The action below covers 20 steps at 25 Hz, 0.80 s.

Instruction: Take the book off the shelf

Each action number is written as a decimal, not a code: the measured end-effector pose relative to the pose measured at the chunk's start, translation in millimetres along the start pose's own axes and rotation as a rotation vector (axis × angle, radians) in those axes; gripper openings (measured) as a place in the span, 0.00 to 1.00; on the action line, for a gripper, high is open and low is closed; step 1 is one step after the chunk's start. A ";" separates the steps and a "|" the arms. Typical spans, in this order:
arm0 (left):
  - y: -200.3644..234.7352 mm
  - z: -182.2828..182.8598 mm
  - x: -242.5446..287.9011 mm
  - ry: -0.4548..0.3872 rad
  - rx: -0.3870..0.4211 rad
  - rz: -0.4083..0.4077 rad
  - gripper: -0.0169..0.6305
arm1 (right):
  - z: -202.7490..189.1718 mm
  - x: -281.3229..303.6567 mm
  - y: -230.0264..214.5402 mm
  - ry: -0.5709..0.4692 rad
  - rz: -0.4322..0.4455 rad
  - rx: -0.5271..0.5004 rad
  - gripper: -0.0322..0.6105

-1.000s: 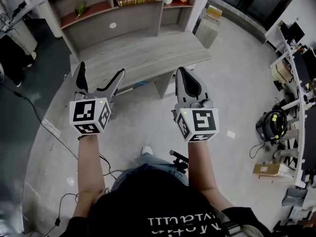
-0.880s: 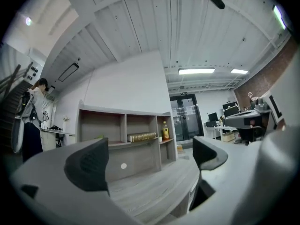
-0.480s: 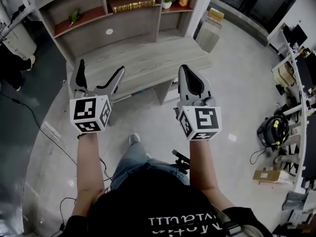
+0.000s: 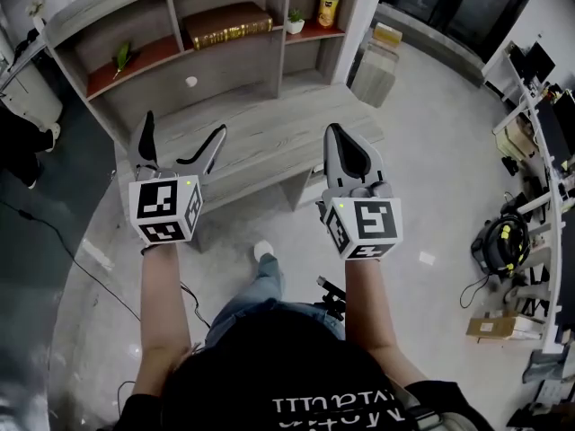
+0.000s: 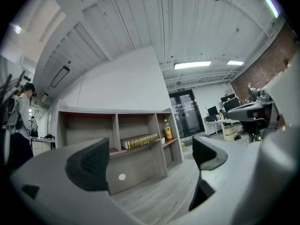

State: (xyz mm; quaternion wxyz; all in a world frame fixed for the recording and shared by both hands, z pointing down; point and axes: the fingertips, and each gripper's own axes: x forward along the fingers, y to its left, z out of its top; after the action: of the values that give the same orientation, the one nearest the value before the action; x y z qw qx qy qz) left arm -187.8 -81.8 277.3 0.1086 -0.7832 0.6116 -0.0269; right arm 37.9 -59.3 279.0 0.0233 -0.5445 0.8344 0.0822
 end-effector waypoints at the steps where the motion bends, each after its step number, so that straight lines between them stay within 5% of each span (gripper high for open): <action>1: 1.8 1.6 9.1 -0.008 0.001 0.001 0.87 | -1.0 6.8 -4.7 0.000 0.000 -0.002 0.08; 20: 51.1 -8.2 199.5 -0.008 0.092 0.045 0.87 | -17.8 176.2 -91.5 0.000 0.000 -0.005 0.08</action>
State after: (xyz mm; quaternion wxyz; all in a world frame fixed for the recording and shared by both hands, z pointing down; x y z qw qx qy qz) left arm -187.9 -286.9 256.8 0.1478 -0.7636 0.6266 -0.0493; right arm 50.7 -257.6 263.7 0.0221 -0.5445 0.8342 0.0842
